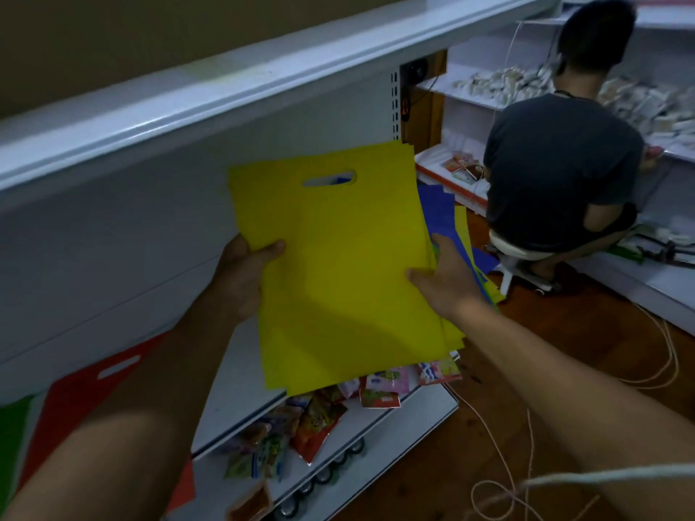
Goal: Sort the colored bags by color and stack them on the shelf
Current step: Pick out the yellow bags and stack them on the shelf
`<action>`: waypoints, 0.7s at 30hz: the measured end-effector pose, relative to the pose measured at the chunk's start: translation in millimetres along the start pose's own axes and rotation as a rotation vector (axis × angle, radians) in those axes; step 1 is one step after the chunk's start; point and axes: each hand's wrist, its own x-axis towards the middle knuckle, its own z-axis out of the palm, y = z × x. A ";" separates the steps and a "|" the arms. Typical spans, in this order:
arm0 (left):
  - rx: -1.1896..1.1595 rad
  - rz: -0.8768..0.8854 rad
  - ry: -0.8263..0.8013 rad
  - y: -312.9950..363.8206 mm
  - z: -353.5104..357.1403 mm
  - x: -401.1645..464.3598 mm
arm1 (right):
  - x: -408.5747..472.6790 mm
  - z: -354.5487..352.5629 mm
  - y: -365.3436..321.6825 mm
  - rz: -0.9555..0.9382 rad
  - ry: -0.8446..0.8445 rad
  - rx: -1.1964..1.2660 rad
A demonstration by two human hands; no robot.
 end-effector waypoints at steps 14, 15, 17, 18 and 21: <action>0.302 0.247 0.244 42.9 -93.9 -96.2 | -84.3 59.4 -64.3 -0.234 -0.025 -0.195; 0.342 0.301 0.277 43.7 -102.5 -105.8 | -89.8 65.8 -67.5 -0.249 -0.040 -0.196; 0.460 0.364 0.329 45.7 -120.7 -125.5 | -102.9 79.4 -75.6 -0.280 -0.076 -0.233; 0.532 0.360 0.362 47.8 -129.8 -135.4 | -110.3 86.6 -79.6 -0.302 -0.094 -0.262; 0.643 0.278 0.467 55.5 -160.8 -164.2 | -132.2 110.3 -93.2 -0.377 -0.160 -0.327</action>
